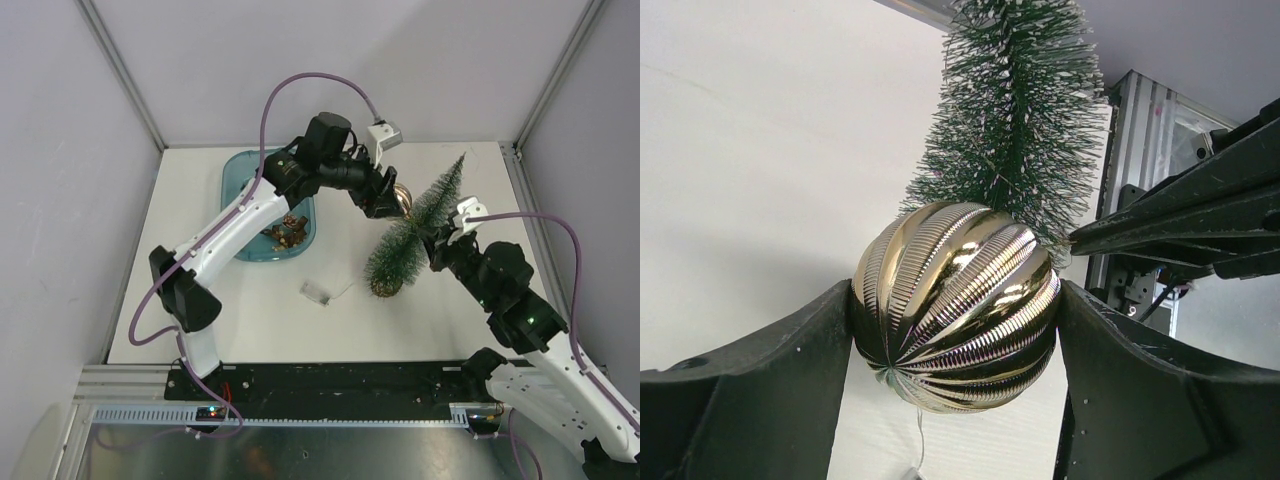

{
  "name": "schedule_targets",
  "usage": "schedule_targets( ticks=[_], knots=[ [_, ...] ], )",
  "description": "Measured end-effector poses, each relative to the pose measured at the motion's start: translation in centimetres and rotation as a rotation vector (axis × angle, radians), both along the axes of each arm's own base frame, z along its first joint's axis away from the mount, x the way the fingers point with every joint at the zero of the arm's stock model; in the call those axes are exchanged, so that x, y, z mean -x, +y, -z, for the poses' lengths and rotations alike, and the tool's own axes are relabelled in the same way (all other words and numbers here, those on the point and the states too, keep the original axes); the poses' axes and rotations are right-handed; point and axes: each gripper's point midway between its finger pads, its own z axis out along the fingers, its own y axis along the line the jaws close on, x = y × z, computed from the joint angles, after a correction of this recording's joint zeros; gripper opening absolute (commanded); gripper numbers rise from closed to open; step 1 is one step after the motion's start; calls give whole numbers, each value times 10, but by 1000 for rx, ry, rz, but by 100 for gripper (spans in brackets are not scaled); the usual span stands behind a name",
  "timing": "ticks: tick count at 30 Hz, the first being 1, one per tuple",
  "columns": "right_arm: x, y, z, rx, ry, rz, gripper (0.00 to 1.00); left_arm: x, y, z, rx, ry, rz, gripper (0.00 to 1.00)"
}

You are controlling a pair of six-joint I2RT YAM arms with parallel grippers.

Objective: Decorate the small christmas tree

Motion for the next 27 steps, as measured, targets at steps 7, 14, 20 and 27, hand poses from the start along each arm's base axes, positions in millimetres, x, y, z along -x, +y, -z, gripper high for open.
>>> schedule_targets(
  ticks=[7, 14, 20, 27],
  knots=[
    [-5, 7, 5, 38, 15, 7, 0, -2, 4, 8, -20, 8, -24, 33],
    [-4, 12, 11, 82, 20, 20, 10, -3, 6, 9, -26, 8, -46, 32],
    [2, 12, 9, 100, 6, 40, 28, -4, 5, 9, -23, 11, -53, 32],
    [10, 10, 4, 115, -24, 97, 42, -5, 5, 9, -22, 23, -63, 32]
  ],
)
